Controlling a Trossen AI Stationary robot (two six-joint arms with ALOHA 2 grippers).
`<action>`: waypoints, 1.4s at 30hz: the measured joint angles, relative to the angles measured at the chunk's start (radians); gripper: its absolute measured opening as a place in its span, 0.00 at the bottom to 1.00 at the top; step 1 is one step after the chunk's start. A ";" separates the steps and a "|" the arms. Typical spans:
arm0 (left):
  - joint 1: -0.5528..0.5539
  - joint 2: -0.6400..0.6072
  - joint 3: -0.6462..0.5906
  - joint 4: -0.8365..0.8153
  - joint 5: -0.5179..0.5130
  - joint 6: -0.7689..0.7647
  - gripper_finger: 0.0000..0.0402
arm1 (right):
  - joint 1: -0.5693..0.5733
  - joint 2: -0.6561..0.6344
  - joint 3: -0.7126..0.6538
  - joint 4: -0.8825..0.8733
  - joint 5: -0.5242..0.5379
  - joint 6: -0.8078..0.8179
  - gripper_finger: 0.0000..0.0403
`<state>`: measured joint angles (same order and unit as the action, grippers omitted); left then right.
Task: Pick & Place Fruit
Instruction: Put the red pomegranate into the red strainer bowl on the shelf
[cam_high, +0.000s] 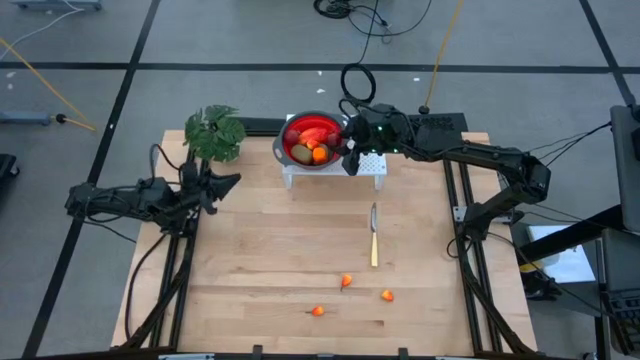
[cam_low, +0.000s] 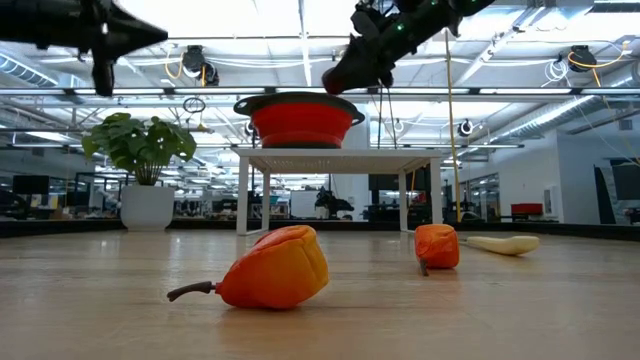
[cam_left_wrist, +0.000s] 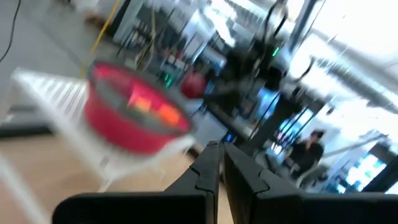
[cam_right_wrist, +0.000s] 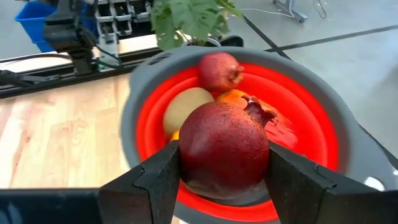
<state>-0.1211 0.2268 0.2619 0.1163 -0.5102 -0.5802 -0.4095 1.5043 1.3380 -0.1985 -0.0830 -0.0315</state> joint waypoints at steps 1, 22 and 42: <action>0.000 0.022 0.000 0.061 -0.004 0.025 0.05 | 0.005 0.000 0.000 0.001 0.000 0.000 0.50; 0.079 0.617 0.367 0.291 -0.005 0.126 0.54 | 0.115 0.000 -0.001 0.158 0.004 -0.143 0.50; 0.167 0.938 0.635 0.251 0.203 0.023 0.74 | 0.275 -0.009 -0.001 0.360 0.115 -0.380 0.50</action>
<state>0.0456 1.1647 0.8971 0.3671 -0.3075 -0.5576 -0.1343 1.4955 1.3373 0.1619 0.0322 -0.4111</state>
